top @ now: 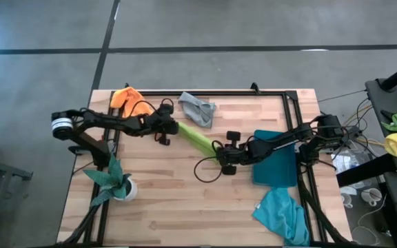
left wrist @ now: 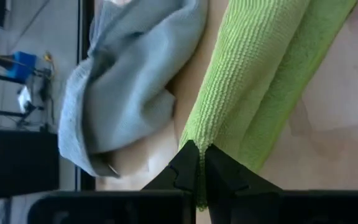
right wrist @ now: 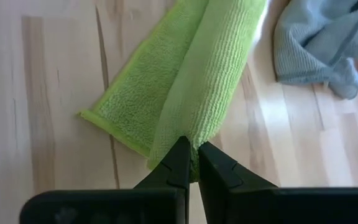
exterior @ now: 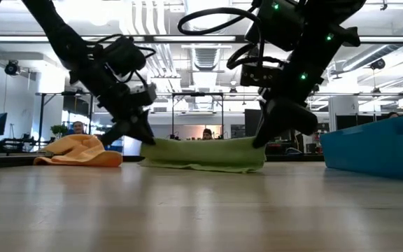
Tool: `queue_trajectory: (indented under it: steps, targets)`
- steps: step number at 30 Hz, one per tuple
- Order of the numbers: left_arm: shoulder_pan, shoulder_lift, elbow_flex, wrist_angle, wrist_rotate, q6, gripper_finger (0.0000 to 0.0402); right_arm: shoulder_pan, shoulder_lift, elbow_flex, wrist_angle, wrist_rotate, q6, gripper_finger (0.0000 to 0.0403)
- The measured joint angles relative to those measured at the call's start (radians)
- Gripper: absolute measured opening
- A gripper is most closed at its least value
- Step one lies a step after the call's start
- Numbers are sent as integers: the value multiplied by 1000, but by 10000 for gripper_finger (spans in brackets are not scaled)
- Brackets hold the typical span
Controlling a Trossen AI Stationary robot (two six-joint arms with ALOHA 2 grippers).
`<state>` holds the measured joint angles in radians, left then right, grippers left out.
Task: Roll microfiber towels into tight, uniform cylinder then place into a basket
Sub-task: Roll the green towel
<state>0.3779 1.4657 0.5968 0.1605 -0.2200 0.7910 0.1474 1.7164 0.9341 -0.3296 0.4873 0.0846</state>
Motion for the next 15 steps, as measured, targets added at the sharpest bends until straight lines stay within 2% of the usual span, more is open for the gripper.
queue_trajectory:
  steps: [7, 11, 15]
  targets:
    - [4, 69, -10, 25, -1, 35, 0, 1, 10, 0, 45, -40, 75, 13]
    - [3, 115, -7, 75, -62, 31, 0, 8, 55, 11, 80, -92, 75, 13]
    - [7, 131, 5, 75, -101, 29, 5, 23, 101, 49, 84, -93, 77, 13]
